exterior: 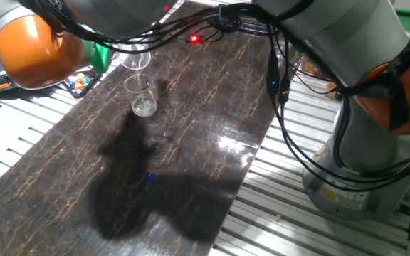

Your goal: Pour the water from one cup into another empty cup

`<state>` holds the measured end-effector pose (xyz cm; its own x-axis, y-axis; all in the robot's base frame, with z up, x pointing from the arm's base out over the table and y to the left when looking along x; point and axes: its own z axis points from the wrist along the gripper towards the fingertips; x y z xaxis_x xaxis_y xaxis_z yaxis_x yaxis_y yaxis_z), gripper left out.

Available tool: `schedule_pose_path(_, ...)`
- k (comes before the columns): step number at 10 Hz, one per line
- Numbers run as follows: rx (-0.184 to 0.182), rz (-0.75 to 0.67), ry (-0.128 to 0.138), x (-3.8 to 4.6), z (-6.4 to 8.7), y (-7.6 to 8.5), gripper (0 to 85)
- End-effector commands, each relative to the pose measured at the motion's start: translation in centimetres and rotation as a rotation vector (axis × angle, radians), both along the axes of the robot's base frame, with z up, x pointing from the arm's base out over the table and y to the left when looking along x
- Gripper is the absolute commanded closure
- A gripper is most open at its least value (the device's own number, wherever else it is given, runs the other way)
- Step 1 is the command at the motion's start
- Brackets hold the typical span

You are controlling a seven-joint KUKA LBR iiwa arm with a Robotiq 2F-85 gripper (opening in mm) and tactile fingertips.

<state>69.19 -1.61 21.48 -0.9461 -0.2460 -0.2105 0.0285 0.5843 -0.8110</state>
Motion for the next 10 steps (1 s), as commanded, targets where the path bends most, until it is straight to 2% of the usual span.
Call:
schedule_pose_path(1,-0.003,0.000,0.000,0.01,-0.02,0.04,84.3)
schedule_pose_path(10,-0.035,0.004,0.003,-0.02,0.11,0.13,84.3)
